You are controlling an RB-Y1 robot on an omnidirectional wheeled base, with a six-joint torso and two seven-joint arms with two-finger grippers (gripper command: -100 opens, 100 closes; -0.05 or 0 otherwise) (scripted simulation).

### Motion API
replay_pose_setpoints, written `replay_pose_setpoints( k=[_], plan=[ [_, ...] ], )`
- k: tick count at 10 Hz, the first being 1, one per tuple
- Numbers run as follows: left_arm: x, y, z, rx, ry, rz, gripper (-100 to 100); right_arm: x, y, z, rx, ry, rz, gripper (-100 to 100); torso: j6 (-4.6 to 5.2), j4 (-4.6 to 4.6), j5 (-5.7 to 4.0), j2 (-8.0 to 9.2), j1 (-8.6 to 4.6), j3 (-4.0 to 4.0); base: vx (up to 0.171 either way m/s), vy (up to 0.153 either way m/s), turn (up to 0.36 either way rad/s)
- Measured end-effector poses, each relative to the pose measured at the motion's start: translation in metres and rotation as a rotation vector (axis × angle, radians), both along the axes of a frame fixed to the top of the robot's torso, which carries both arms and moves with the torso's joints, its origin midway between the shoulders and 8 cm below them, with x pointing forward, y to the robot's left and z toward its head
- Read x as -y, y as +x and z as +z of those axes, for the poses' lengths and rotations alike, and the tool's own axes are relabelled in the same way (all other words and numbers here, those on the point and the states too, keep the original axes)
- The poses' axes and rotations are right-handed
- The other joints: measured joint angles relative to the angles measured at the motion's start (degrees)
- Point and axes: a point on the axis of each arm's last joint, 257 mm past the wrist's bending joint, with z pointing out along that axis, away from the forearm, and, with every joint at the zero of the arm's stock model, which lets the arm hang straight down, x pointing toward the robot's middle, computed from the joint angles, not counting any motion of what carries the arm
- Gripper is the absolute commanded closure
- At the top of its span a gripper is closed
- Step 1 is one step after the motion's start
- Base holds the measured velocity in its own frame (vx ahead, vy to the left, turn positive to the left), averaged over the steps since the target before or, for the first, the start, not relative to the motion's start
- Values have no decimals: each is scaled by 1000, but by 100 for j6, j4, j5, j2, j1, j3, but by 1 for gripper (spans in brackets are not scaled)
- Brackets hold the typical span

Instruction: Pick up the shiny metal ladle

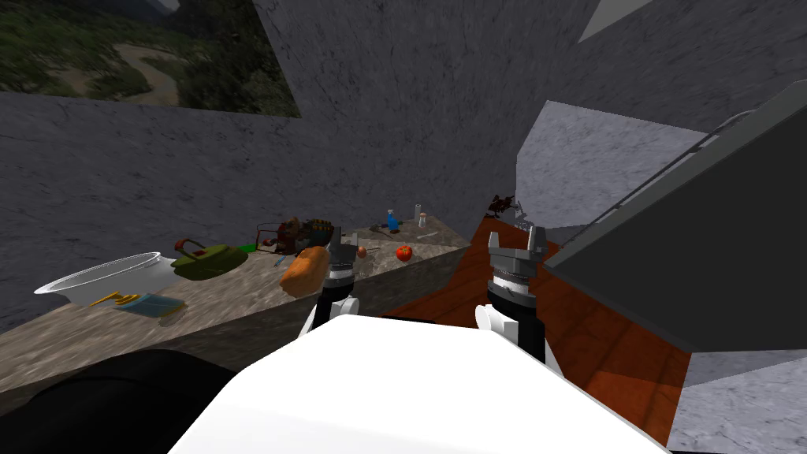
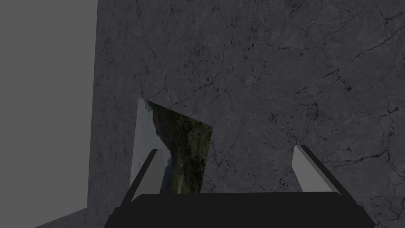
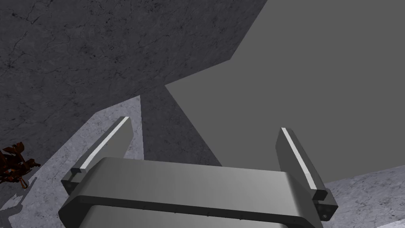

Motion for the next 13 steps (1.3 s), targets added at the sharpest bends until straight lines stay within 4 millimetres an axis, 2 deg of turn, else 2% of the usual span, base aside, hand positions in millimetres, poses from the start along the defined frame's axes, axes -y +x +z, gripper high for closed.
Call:
replay_pose_setpoints(
  k=[4,13],
  plan=[
    [-2,7,-3,-19,-56,-96,-100,0,0,0,0,0,0,0,0,3,7,14,29,8,-39,61,37],
    [-16,38,-28,-141,-269,-294,-100,0,0,0,0,0,0,0,0,2,4,8,15,4,-28,48,17]
  ],
)
